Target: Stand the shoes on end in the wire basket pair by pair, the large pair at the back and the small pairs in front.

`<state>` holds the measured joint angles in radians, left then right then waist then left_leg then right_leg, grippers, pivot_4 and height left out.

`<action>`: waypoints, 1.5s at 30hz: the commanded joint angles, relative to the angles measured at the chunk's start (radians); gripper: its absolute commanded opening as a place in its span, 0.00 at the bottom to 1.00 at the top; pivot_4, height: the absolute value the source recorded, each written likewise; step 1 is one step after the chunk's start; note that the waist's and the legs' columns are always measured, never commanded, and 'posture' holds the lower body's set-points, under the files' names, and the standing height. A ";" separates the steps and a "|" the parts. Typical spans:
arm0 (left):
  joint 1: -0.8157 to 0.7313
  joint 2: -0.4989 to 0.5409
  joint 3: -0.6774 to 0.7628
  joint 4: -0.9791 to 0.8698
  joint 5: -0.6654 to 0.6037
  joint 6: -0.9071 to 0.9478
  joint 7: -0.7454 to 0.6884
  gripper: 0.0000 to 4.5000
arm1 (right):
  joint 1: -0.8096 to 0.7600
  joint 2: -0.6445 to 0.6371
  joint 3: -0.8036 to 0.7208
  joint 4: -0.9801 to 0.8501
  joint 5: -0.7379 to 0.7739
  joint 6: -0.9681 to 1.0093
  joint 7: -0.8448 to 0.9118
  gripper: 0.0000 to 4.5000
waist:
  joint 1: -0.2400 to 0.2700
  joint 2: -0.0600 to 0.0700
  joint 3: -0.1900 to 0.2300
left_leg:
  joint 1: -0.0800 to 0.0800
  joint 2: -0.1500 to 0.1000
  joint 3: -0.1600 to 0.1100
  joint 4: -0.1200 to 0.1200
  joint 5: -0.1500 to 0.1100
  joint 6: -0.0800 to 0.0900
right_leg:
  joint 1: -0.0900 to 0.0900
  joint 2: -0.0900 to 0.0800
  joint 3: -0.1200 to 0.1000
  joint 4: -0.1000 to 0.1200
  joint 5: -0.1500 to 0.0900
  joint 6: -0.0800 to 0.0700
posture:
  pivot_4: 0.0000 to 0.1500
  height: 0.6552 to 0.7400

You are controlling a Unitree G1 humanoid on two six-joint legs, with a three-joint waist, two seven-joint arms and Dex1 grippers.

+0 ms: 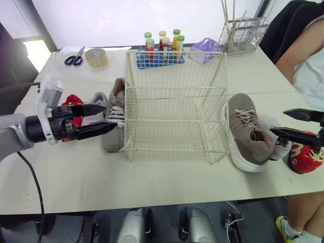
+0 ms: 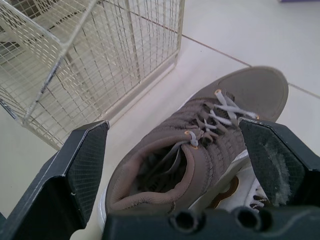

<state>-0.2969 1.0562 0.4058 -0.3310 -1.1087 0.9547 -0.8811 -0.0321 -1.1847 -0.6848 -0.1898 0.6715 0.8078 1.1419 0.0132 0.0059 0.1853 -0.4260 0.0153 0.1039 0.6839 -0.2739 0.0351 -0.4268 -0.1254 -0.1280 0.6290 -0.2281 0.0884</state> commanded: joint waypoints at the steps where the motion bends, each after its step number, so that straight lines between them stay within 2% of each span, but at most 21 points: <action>1: -0.015 0.021 0.011 -0.001 0.011 -0.007 -0.035 0.99 | 0.016 -0.022 -0.057 -0.050 0.006 0.020 0.011 1.00 | 0.000 0.000 0.000 | 0.000 0.000 0.000 0.000 0.000 0.000 | 0.000 0.000 0.000 0.000 0.000 0.000 | 1.00 1.00; 7: -0.053 0.002 0.018 0.007 0.001 0.003 -0.024 0.99 | -0.013 -0.029 -0.037 -0.079 0.024 0.045 -0.004 1.00 | 0.000 0.000 0.000 | 0.000 0.000 0.000 0.000 -0.001 0.002 | 0.000 0.000 0.000 0.000 0.000 0.000 | 1.00 1.00; 14: -0.029 -0.034 0.026 -0.028 -0.017 0.010 -0.005 0.99 | -0.024 -0.029 -0.006 -0.079 0.017 0.054 -0.013 1.00 | 0.001 0.000 0.000 | 0.000 0.000 0.001 0.000 0.000 -0.001 | 0.000 0.000 0.002 0.000 0.000 0.000 | 1.00 1.00; 24: -0.139 -0.059 -0.070 0.031 0.020 -0.018 -0.074 0.99 | 0.057 0.026 -0.122 -0.165 0.016 0.143 -0.074 1.00 | 0.002 0.000 0.000 | 0.000 0.000 0.001 0.000 0.000 0.000 | 0.000 0.000 0.001 0.000 0.000 0.000 | 1.00 1.00; 30: -0.277 -0.130 -0.180 0.073 0.033 -0.021 -0.131 0.99 | 0.096 0.156 -0.209 -0.392 0.087 0.338 -0.285 1.00 | 0.004 -0.001 0.000 | 0.000 0.000 0.001 0.001 0.001 -0.001 | 0.001 0.000 0.002 0.000 0.000 0.000 | 1.00 1.00; 34: -0.323 -0.193 -0.254 0.093 0.071 -0.038 -0.172 0.99 | 0.121 0.311 -0.264 -0.594 0.105 0.484 -0.493 1.00 | 0.003 -0.002 -0.001 | 0.000 0.000 0.000 0.000 0.001 -0.001 | 0.001 0.001 0.002 0.001 0.000 0.000 | 1.00 1.00; 40: -0.344 -0.237 -0.309 0.088 0.113 -0.050 -0.205 0.99 | 0.142 0.508 -0.182 -0.740 0.055 0.504 -0.720 1.00 | 0.000 -0.003 -0.001 | 0.001 0.000 0.001 0.001 0.001 -0.001 | 0.001 0.001 0.003 0.001 0.000 0.000 | 1.00 1.00; 45: -0.362 -0.260 -0.319 0.090 0.131 -0.050 -0.212 0.99 | 0.150 0.594 -0.101 -0.746 0.010 0.469 -0.824 1.00 | 0.000 -0.003 -0.001 | 0.001 0.000 0.001 0.000 0.001 -0.001 | 0.000 0.002 0.005 0.001 0.000 0.000 | 1.00 1.00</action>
<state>-0.6338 0.7964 0.0812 -0.2341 -0.9864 0.9237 -1.0831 0.1149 -0.6016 -0.7942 -0.9030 0.7017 1.3056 0.3485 0.0130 0.0031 0.1839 -0.4254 0.0150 0.1047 0.6843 -0.2730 0.0341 -0.4264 -0.1231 -0.1234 0.6299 -0.2278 0.0887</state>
